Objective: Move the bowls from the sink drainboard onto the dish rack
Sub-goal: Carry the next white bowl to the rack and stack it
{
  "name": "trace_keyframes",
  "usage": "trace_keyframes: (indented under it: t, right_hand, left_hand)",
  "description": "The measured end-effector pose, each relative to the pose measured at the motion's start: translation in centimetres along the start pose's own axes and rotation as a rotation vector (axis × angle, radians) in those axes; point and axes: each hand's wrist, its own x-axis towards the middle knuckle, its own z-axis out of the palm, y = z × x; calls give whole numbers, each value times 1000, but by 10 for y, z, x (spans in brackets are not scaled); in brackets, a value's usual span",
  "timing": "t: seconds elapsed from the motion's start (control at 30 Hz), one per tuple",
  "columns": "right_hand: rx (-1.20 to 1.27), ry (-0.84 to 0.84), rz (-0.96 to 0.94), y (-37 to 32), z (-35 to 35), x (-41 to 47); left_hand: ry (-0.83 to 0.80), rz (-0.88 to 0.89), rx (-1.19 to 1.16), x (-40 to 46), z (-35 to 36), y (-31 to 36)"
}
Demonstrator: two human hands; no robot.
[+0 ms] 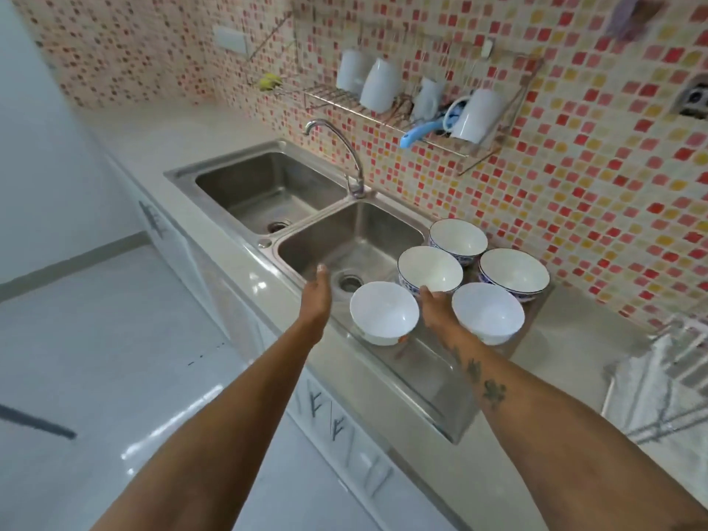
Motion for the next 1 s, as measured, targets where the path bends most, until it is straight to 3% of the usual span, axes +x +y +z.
trace_keyframes:
  t: [0.07, 0.27, 0.43, 0.63, 0.8, 1.0]
  right_hand:
    - [111, 109, -55, 6, 13, 1]
    - [203, 12, 83, 15, 37, 18]
    - [273, 69, 136, 22, 50, 24]
    - [337, 86, 197, 19, 48, 26]
    - [389, 58, 171, 10, 44, 16]
    - [354, 77, 40, -21, 18, 0]
  left_hand:
    - [-16, -44, -42, 11, 8, -19]
    - [-70, -91, -163, 44, 34, -35]
    - [-170, -193, -266, 52, 51, -57]
    - [-145, -263, -372, 48, 63, -61]
    - [-132, -232, -416, 44, 56, -64]
    - [-181, -44, -470, 8, 56, -19]
